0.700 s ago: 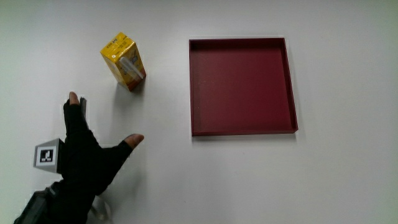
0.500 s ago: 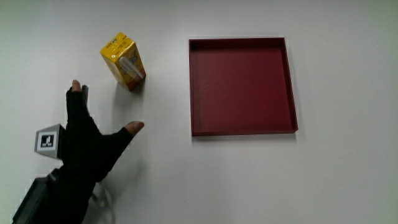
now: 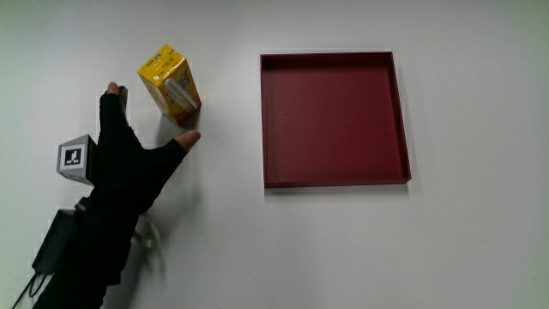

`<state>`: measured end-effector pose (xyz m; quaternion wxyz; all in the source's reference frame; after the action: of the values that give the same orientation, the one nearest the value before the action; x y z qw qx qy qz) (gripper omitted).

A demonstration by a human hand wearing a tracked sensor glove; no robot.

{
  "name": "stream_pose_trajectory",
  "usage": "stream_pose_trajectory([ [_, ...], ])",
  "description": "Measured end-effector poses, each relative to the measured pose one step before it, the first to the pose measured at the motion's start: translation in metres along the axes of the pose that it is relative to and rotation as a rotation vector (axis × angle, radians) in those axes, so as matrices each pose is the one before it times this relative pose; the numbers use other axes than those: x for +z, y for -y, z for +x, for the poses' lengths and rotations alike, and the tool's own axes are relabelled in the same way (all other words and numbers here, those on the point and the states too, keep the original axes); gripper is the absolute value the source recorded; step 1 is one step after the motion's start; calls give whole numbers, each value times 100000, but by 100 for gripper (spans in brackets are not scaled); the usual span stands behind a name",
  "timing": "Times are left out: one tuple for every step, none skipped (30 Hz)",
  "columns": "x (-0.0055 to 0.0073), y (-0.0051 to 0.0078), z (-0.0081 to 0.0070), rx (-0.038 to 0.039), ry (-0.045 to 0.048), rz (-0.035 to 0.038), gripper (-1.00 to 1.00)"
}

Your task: Pick ice redtea

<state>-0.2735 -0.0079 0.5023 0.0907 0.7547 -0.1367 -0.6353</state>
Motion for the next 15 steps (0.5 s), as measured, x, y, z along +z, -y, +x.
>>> stream_pose_trajectory([
  [97, -429, -508, 1050, -874, 334, 0],
  [-208, -236, 124, -924, 1678, -960, 0],
  [-139, -220, 41, -237, 766, -95, 0],
  [-99, -187, -17, 1229, 125, 521, 0],
  [-144, -225, 55, -718, 1024, -536, 0],
  [-100, -211, -18, -129, 448, 1046, 0],
  [-183, -98, 234, -1197, 836, 229, 0],
  [-38, -193, -75, -664, 335, 660, 0],
  [-80, -67, 88, -783, 14, 549, 0],
  [43, -128, -154, 652, -1170, 845, 0],
  [-115, 1, 157, -704, 832, 0, 0],
  [-37, -3, 32, -3, 414, 746, 0],
  [35, -56, -89, 30, -600, 464, 0],
  [-69, -30, 41, -862, 1414, -144, 0],
  [-21, -8, 13, 280, -283, 322, 0],
])
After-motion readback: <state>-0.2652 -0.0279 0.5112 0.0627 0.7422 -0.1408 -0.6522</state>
